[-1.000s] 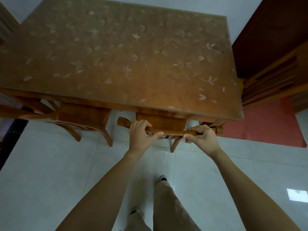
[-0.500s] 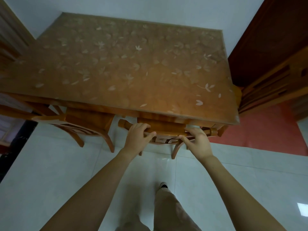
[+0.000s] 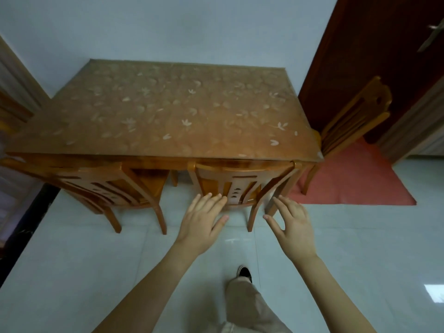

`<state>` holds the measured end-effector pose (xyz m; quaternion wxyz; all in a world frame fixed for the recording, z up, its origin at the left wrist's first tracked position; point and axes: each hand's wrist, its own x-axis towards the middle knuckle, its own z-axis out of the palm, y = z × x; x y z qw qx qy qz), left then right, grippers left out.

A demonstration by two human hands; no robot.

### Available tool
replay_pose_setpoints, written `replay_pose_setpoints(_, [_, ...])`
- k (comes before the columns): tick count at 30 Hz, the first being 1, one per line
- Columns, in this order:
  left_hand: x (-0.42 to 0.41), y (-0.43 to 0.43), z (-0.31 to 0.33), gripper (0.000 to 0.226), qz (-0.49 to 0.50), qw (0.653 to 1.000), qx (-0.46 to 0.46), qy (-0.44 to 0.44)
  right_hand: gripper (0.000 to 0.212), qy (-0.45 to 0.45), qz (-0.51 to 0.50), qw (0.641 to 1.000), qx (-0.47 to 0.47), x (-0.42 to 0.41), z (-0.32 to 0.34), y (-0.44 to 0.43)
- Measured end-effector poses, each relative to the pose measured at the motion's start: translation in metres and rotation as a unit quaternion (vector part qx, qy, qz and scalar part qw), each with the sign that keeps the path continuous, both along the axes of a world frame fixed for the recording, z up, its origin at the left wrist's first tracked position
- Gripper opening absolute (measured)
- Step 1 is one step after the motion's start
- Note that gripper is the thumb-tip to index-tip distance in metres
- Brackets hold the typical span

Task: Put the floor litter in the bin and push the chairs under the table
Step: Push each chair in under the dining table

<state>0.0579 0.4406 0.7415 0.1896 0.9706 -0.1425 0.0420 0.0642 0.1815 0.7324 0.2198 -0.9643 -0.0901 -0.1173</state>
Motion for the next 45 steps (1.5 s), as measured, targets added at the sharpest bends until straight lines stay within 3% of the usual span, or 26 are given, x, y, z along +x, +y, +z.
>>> replay_pose_setpoints(8, [-0.102, -0.026, -0.035, 0.055, -0.101, 0.991, 0.018, 0.082, 0.064, 0.088, -0.075, 0.993, -0.008, -0.145, -0.02, -0.003])
replay_pose_setpoints(15, [-0.1, -0.091, -0.025, 0.058, -0.193, 0.979, 0.012, 0.067, 0.06, 0.08, -0.17, 0.982, -0.007, -0.196, -0.012, -0.066])
replay_pose_setpoints(23, [-0.066, -0.266, 0.0, 0.055, -0.304, 0.952, -0.01, 0.021, 0.052, 0.045, -0.286, 0.957, 0.01, -0.223, 0.002, -0.205])
replay_pose_setpoints(31, [-0.091, -0.461, -0.01, 0.049, -0.38, 0.924, -0.023, 0.041, 0.043, 0.062, -0.366, 0.928, 0.02, -0.275, -0.001, -0.369])
replay_pose_setpoints(37, [-0.071, -0.556, -0.009, 0.048, -0.395, 0.917, -0.022, 0.051, 0.043, 0.074, -0.389, 0.917, 0.035, -0.263, 0.007, -0.465])
replay_pose_setpoints(45, [0.022, -0.65, -0.017, 0.056, -0.36, 0.931, -0.038, 0.048, 0.042, 0.064, -0.368, 0.926, 0.049, -0.157, -0.008, -0.566])
